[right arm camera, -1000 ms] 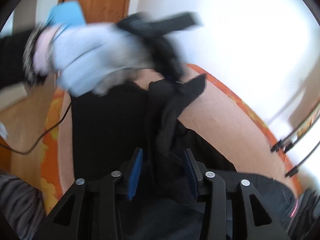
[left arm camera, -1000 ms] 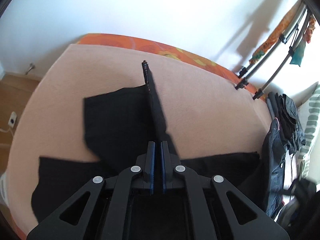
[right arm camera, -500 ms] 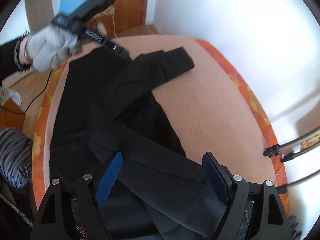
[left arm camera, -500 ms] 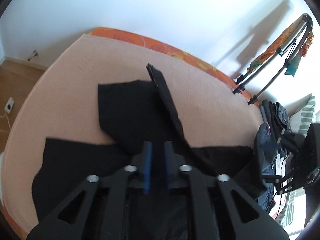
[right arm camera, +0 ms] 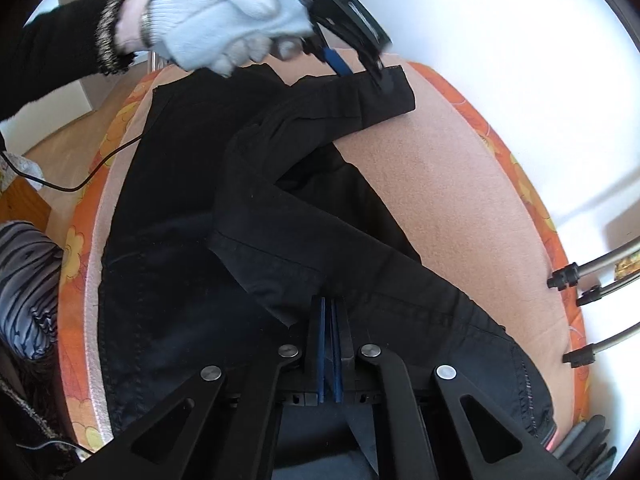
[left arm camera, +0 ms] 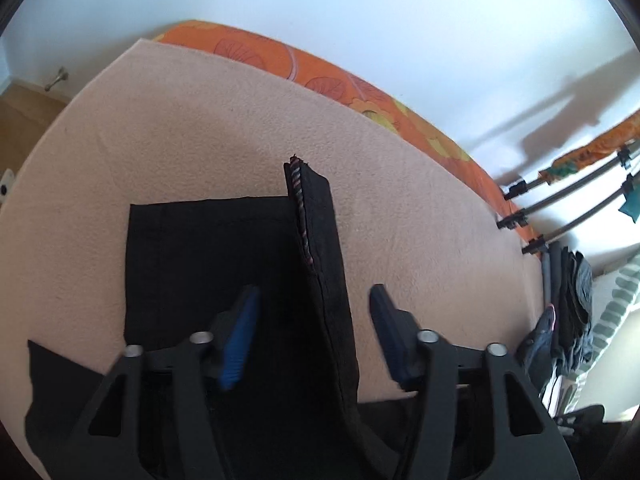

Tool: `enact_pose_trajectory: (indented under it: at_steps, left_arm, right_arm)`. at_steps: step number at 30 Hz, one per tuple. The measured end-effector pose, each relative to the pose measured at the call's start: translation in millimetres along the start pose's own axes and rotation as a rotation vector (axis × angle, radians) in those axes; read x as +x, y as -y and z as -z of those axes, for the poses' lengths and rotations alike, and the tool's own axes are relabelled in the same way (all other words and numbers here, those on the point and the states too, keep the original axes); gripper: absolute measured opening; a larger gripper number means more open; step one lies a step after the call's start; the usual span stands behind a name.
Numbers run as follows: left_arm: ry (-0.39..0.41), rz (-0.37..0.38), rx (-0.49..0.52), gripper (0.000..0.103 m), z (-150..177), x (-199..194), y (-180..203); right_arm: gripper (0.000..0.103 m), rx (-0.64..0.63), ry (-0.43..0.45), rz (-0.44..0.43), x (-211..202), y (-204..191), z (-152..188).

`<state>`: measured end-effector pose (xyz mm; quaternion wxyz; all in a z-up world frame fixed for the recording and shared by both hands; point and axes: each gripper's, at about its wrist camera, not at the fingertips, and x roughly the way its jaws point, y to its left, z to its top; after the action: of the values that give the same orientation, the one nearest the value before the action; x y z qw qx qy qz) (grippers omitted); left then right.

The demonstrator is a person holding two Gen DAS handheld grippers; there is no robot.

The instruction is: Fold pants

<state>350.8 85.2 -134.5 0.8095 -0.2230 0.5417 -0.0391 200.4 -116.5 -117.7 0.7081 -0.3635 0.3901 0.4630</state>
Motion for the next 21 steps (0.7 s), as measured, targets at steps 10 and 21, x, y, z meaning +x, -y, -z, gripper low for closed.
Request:
enact_pose_trajectory:
  at_steps: [10, 21]
  left_arm:
    - [0.089, 0.006, 0.041, 0.004, 8.0, -18.0, -5.2]
    - [0.133, 0.053, 0.067, 0.004, 8.7, -42.6, -7.8]
  right_arm:
    - [0.074, -0.086, 0.03, -0.068, -14.0, 33.3, -23.2]
    - [0.005, -0.134, -0.084, -0.169, 30.2, 27.1, -33.9]
